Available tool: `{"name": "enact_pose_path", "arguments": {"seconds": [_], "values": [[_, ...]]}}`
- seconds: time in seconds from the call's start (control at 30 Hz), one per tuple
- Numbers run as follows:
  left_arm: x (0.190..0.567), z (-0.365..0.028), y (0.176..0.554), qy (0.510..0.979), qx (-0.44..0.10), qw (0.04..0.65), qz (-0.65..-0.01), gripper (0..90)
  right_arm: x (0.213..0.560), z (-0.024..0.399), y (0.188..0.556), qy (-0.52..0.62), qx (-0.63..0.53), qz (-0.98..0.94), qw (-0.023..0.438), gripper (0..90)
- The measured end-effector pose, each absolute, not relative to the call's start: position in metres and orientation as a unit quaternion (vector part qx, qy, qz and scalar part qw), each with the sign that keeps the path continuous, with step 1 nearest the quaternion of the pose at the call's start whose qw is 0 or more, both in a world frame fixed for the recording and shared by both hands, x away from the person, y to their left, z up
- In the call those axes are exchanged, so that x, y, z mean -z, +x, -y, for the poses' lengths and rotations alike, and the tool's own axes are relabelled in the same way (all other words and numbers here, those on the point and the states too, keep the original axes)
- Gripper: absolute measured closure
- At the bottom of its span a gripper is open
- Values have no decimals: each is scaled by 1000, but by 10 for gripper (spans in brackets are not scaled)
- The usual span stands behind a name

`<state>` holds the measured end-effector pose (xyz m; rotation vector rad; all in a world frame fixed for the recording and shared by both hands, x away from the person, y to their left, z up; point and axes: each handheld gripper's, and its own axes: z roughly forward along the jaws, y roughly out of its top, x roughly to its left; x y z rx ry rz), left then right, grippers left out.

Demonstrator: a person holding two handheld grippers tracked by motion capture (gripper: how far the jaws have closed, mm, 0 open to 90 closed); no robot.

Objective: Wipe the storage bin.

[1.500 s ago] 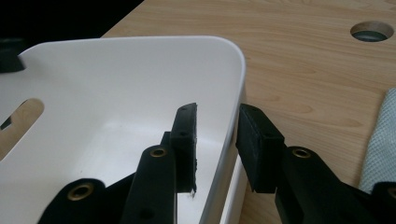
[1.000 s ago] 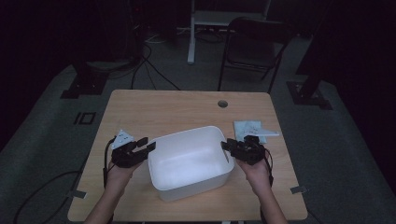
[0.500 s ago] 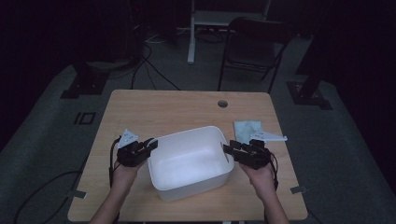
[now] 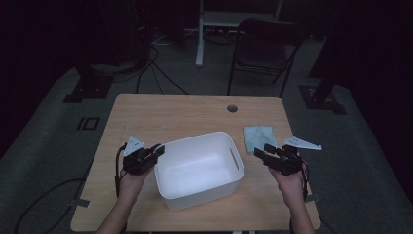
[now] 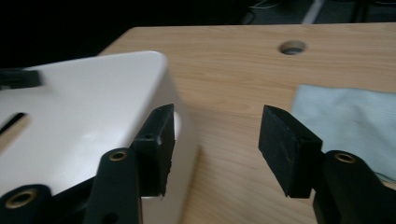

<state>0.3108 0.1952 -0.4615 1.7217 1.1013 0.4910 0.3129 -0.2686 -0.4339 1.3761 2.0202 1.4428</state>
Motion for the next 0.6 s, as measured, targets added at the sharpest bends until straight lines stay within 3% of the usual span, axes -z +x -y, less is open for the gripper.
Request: {"name": "enact_pose_path", "arguments": {"seconds": [0.27, 0.6], "values": [[462, -195, 310, 707, -204, 500, -456, 768, 452, 289, 331, 507, -490, -688, 173, 355], [462, -195, 310, 709, -208, 498, -454, 770, 463, 294, 364, 524, -464, -687, 194, 337]]}}
